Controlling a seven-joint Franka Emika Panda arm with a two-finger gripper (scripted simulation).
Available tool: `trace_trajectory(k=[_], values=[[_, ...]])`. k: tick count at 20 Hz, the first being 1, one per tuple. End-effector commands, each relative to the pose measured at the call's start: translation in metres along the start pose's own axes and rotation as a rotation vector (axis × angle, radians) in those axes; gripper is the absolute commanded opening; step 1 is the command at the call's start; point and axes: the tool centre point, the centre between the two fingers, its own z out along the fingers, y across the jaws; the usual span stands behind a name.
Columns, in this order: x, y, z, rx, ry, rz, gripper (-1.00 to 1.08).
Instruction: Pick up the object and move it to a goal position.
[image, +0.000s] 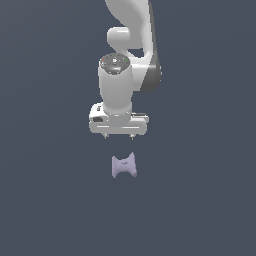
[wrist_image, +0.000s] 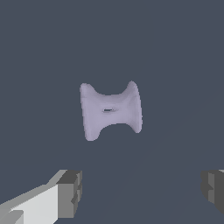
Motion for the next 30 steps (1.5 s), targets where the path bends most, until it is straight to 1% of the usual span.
trace_trajectory(k=[1, 7, 11, 18, 21, 24, 27, 30], values=[[0.000, 0.000, 0.000, 0.000, 0.000, 0.000, 1.08], [0.005, 0.001, -0.006, 0.003, 0.017, 0.007, 1.08], [0.005, 0.002, -0.006, 0.002, 0.017, 0.007, 1.08], [0.007, -0.003, 0.001, -0.017, -0.005, 0.018, 1.08], [0.009, -0.007, 0.008, -0.037, -0.025, 0.028, 1.08], [0.011, -0.012, 0.017, -0.066, -0.051, 0.042, 1.08], [0.014, -0.018, 0.027, -0.106, -0.080, 0.061, 1.08], [0.017, -0.025, 0.040, -0.160, -0.111, 0.083, 1.08]])
